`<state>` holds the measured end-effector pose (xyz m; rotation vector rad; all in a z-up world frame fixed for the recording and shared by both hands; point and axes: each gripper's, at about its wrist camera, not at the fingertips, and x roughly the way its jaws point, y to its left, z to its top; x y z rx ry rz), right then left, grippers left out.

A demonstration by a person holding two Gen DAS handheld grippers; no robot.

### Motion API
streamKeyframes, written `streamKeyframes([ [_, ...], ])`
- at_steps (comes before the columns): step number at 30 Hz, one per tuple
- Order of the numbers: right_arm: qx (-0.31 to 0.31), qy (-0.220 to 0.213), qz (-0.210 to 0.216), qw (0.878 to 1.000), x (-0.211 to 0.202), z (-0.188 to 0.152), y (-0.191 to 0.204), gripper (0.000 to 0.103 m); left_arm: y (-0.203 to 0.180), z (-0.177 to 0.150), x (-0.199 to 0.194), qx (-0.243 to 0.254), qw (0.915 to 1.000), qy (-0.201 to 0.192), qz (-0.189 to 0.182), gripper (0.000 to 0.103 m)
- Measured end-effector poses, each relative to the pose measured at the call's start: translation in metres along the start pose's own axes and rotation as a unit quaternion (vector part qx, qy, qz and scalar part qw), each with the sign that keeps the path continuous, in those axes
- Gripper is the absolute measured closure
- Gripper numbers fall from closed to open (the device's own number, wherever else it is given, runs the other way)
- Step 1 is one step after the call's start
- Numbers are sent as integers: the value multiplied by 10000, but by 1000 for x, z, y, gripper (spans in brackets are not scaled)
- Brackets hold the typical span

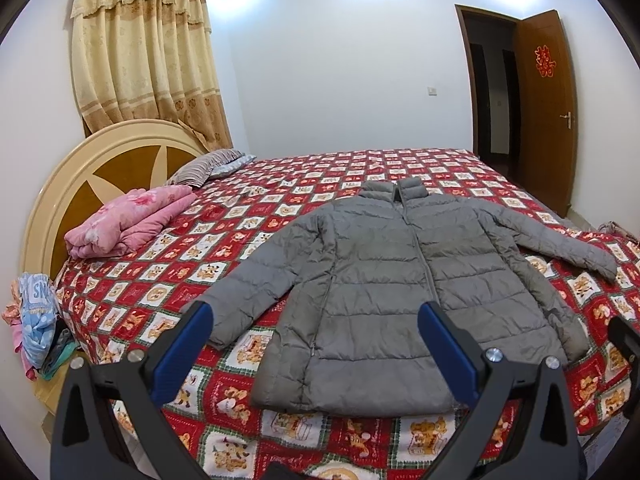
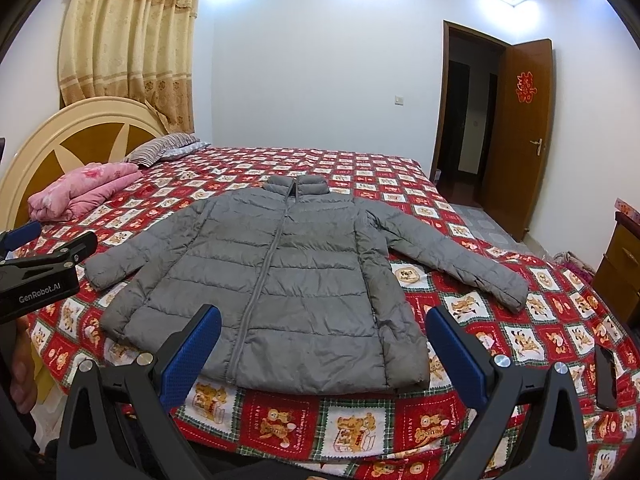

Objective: Fold large clothes
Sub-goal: 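Grasp the jacket sleeve cuff with the right tool and lift it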

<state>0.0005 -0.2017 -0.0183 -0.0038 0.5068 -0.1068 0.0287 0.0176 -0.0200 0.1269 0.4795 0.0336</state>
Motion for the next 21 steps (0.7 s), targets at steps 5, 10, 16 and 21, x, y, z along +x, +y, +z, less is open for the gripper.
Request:
streamKeyframes([
  [5,423,139,-355,9984,45,4,-49,1,-10,5,40,125,9998,-69,123,0],
  [10,1352,581,-919,9848,106,3,-137,1,-22,10,94,385,9989,174,225,0],
  [16,2332,1140,-1550,9532,163,-9,-240,14,-35,19,151,506,9979,314,249,0],
  [21,2764,1426,-1850,9322,197,-19,-291,22,-44,24,204,577,9956,645,365,0],
])
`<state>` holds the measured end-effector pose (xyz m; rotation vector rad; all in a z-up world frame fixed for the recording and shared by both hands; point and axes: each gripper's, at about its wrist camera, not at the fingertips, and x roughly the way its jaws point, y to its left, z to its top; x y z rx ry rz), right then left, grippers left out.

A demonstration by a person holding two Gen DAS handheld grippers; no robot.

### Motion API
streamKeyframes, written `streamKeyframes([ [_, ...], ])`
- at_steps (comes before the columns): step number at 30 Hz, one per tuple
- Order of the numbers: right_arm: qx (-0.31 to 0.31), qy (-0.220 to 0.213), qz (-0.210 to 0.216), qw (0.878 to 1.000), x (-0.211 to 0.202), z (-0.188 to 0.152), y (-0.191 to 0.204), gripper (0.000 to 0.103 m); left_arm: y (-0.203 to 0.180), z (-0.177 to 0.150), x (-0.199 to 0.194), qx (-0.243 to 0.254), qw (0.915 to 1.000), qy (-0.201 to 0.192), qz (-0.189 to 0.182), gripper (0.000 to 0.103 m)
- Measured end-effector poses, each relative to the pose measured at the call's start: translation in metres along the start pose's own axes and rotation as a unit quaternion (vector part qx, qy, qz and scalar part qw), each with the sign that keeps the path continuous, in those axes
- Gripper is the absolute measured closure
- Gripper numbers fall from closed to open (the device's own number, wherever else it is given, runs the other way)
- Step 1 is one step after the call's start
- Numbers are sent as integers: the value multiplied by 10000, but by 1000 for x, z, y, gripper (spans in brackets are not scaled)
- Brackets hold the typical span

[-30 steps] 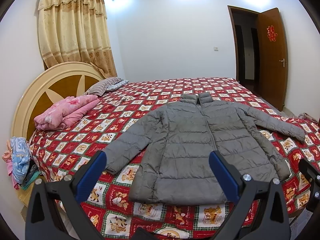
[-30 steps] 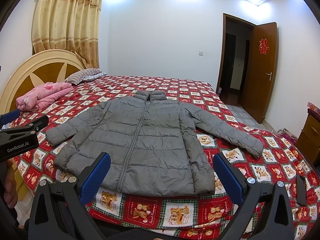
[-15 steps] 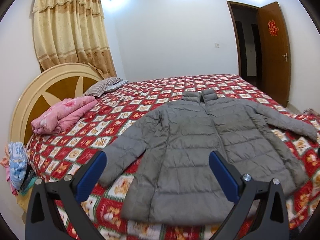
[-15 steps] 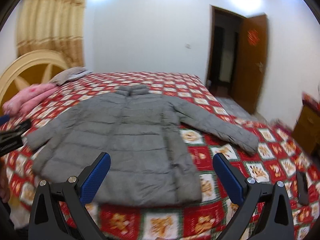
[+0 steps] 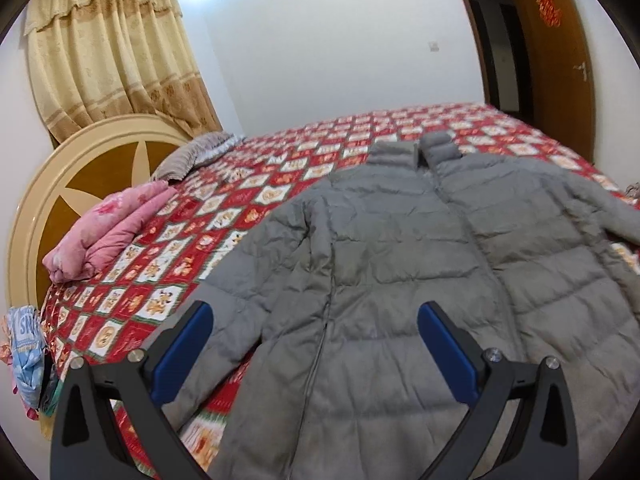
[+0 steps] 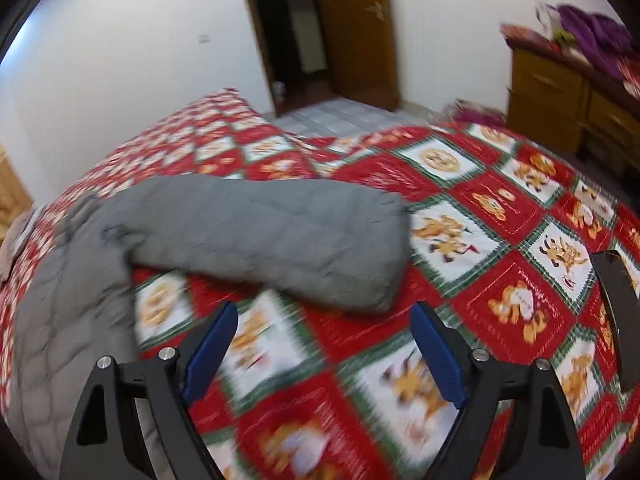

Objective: Fold large clothes
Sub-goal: 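Grasp the jacket sleeve cuff with the right tool and lift it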

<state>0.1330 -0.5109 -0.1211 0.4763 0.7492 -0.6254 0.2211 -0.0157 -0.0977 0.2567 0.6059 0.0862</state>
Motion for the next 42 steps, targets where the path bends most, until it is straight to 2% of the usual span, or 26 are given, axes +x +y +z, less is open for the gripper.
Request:
streamKeyframes([
  [4,122,217,-66,9997,25,13,-9,27,-5,8,34,31,9995,308,116,0],
  [6,22,284,-109,9995,34,15,-6,41,-6,12,48,26,9989,436,158,0],
  [9,-189,363,-134,9991,45,14,-3,55,-4,16,65,-35,9981,571,244,0],
  [11,-306,320,-128,9989,46,13,-1,60,-2,18,74,-110,9973,682,236,0],
  [12,-348,288,-100,9989,45,13,0,68,0,18,77,-158,9969,731,232,0],
  [17,-551,76,-27,9984,33,22,11,84,9,21,89,-235,9962,797,265,0],
  [24,-946,-487,196,9941,-6,44,52,87,36,31,90,-377,9962,687,382,0],
  [30,-1646,-923,436,9811,-36,55,119,87,61,39,95,-459,9956,612,550,0],
  [42,-2832,-1016,1242,9455,-53,45,274,88,98,39,114,-542,9930,667,812,0],
])
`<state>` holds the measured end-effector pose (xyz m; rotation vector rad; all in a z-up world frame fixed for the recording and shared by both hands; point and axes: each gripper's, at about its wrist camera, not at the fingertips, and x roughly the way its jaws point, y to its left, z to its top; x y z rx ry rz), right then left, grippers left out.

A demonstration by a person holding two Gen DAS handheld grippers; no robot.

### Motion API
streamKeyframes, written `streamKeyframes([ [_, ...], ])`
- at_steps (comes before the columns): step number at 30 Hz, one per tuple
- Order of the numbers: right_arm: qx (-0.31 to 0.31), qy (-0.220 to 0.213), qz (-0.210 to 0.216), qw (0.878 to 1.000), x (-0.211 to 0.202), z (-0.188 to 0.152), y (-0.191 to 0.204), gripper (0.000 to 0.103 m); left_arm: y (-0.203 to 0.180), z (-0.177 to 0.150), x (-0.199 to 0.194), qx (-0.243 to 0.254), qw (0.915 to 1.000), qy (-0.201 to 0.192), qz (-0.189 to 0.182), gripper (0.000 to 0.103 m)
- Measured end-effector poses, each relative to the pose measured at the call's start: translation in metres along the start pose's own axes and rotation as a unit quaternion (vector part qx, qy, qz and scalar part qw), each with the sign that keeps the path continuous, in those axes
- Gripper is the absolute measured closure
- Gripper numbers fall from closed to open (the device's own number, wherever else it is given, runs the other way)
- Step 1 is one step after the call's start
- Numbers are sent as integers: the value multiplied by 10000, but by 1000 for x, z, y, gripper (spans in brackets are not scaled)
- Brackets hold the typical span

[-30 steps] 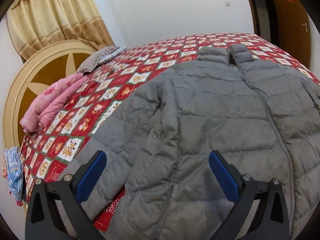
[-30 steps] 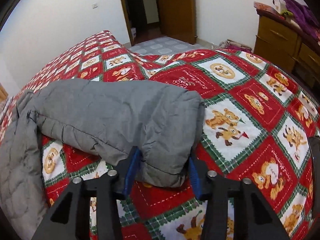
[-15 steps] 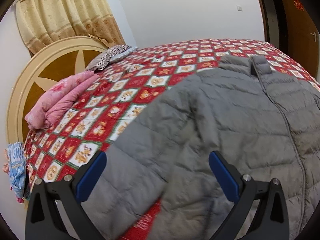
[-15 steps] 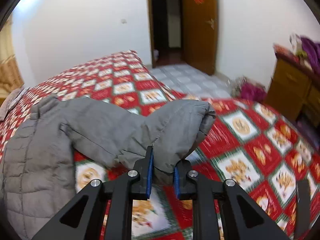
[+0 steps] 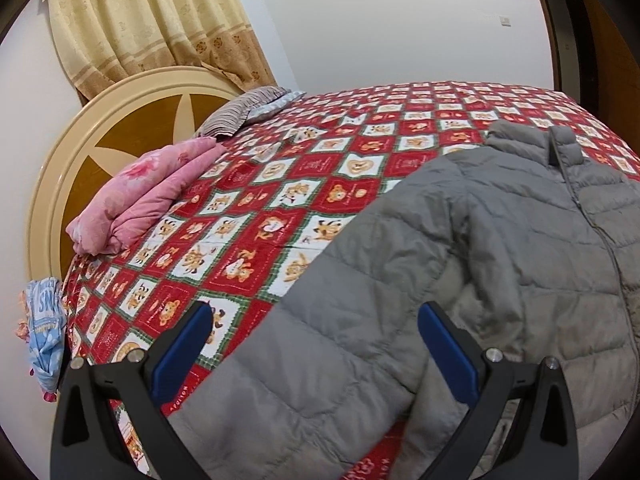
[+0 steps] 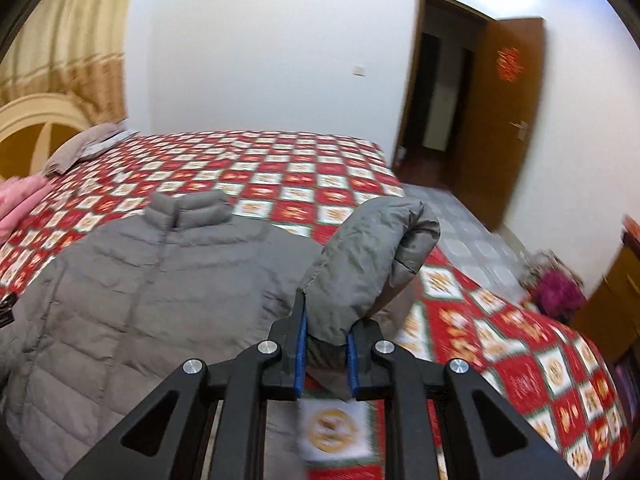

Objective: Fold large clothes
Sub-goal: 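Grasp the jacket sleeve cuff with the right tool and lift it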

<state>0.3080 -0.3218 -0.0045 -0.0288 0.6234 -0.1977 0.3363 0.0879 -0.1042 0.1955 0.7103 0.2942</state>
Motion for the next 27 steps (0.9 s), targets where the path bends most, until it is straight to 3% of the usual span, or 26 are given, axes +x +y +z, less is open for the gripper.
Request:
streamKeyframes([
  [12,-849,85,717,9938,49,19,137,89,2,10,21,1,10000,23,47,0],
  [20,-1010,389,1308,9855,90,-3,223,89,0,11,37,124,9998,44,175,0],
  [27,-1016,632,1772,9769,109,-30,268,89,1,7,46,162,9994,143,281,0],
])
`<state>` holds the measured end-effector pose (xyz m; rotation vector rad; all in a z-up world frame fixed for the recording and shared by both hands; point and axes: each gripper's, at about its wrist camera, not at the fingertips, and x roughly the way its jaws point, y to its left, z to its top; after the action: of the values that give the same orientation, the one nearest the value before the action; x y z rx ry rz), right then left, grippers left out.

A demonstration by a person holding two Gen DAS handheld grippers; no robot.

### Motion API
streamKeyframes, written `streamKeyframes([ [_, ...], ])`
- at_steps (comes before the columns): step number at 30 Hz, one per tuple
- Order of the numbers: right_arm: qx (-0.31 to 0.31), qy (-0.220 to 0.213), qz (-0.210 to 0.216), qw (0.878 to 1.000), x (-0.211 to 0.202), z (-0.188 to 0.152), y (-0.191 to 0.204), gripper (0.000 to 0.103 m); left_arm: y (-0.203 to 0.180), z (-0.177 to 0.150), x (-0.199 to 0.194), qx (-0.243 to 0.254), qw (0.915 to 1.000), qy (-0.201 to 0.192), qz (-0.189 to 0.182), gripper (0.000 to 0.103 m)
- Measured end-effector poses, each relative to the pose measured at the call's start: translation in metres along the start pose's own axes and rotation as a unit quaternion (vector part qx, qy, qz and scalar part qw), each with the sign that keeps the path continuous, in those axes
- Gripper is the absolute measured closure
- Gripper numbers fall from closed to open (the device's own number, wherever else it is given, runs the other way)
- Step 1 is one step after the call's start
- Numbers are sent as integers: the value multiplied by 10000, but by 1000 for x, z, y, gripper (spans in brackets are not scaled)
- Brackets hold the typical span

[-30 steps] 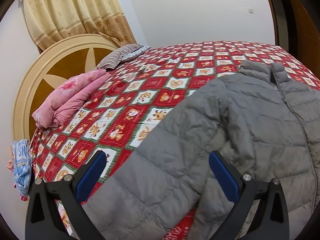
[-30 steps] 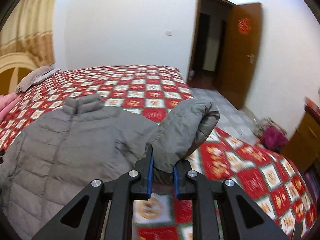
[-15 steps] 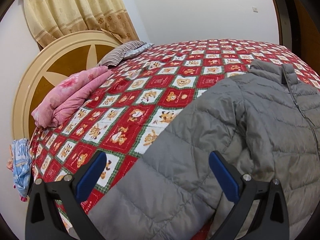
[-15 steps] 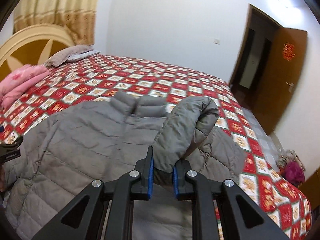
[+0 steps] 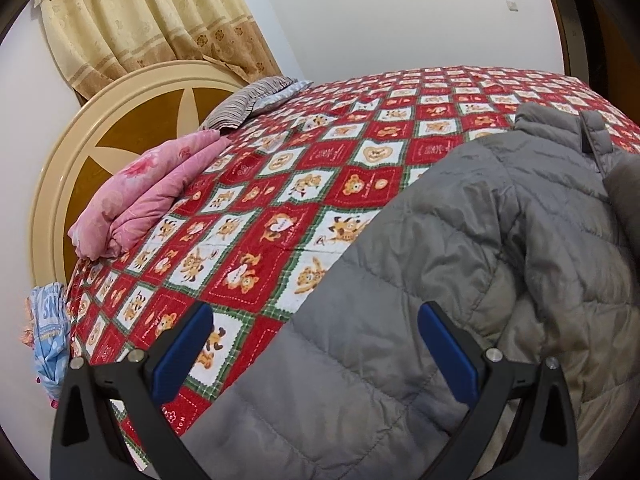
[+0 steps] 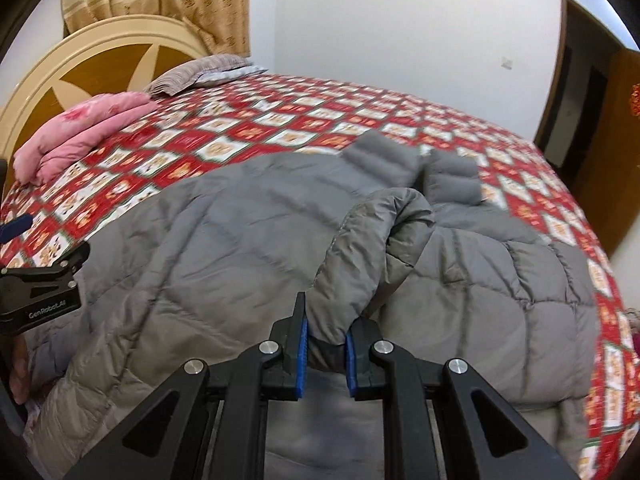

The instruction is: Fold large clothes

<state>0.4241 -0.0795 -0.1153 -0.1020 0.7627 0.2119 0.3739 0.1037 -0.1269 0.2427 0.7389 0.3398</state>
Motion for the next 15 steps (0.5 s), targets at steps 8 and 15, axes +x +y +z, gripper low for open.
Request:
streamKeyframes([
  [8,-119,223,642,9976,17,-13,23,70,-9,5,-1,115,9999,-19,94,0],
  [15,-7,51,956,9954,-34,-14,-11,36,-20,23,-30,193,9994,-297,18,0],
])
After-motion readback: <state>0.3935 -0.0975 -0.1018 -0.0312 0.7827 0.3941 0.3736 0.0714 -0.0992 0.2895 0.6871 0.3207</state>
